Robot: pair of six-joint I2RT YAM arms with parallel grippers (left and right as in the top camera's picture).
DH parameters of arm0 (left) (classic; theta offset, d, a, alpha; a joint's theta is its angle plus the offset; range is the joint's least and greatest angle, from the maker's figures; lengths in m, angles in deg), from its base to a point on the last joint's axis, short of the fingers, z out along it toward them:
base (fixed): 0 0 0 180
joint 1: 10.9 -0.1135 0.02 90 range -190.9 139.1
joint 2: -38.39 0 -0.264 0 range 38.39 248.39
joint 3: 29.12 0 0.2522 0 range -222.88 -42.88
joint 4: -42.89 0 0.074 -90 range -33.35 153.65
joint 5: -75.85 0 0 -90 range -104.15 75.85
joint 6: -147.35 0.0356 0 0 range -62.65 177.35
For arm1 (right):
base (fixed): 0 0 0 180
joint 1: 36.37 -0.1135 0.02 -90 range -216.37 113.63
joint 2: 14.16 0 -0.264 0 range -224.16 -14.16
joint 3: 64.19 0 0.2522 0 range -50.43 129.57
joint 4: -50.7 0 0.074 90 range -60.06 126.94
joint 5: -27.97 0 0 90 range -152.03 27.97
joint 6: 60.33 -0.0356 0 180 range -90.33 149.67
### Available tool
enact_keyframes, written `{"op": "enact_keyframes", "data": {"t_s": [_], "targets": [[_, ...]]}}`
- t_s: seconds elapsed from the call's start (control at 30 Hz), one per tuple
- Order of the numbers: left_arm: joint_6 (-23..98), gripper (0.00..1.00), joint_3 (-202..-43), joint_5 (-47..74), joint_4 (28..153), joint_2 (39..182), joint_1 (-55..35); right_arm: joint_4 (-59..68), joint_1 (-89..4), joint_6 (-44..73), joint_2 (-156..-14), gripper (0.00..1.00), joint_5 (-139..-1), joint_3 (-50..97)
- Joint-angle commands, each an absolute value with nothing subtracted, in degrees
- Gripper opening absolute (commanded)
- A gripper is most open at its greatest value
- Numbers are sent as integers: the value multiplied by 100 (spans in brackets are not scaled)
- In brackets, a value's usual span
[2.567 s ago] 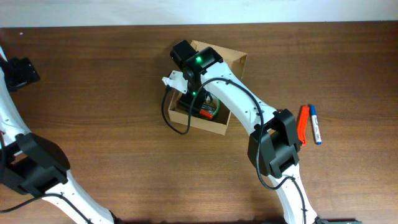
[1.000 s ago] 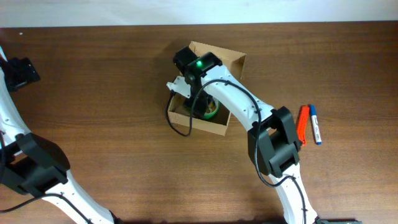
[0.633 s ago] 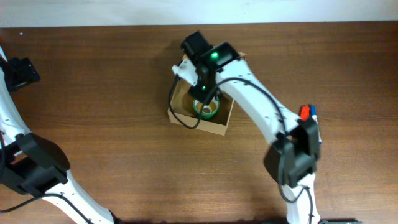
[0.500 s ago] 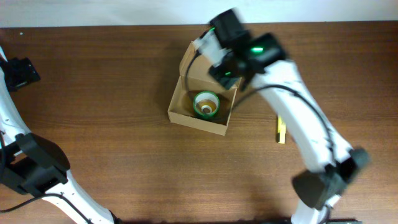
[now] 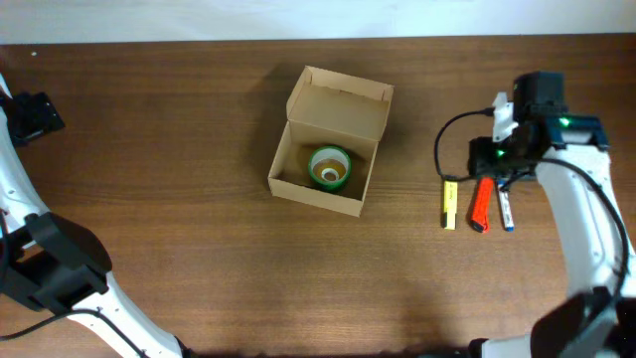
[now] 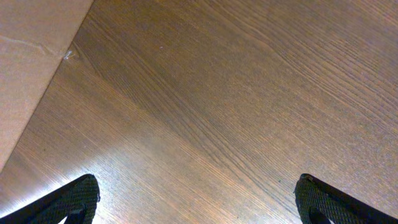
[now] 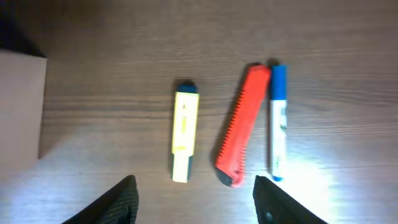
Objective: Pack container
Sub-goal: 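Grasp the yellow highlighter on the table with the right gripper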
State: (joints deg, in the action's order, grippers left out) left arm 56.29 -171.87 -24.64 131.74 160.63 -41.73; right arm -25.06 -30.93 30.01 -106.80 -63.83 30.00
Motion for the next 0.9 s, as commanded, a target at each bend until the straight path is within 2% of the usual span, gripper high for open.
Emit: {"op": "enact_keyframes", "data": {"t_s": [0.0, 0.17, 0.27, 0.6, 0.87], "targets": [[5699, 100, -17143, -2442, 13167, 15956, -4177, -2475, -3126, 2572, -11110, 59, -6746, 2960], [5699, 100, -17143, -2442, 13170, 15958, -4177, -2467, -3419, 2421, -11854, 55, -6888, 2960], [5699, 100, -17143, -2442, 13170, 15956, -4177, -2368, -3594, 2270, -12044, 53, -6514, 2941], [5699, 100, -17143, -2442, 13170, 15956, -4177, -1535, -3594, 2268, -12105, 52, -6394, 1704], [5699, 100, -17143, -2442, 13170, 15958, -4177, -1199, -3594, 2270, -12507, 52, -6394, 1599]]}}
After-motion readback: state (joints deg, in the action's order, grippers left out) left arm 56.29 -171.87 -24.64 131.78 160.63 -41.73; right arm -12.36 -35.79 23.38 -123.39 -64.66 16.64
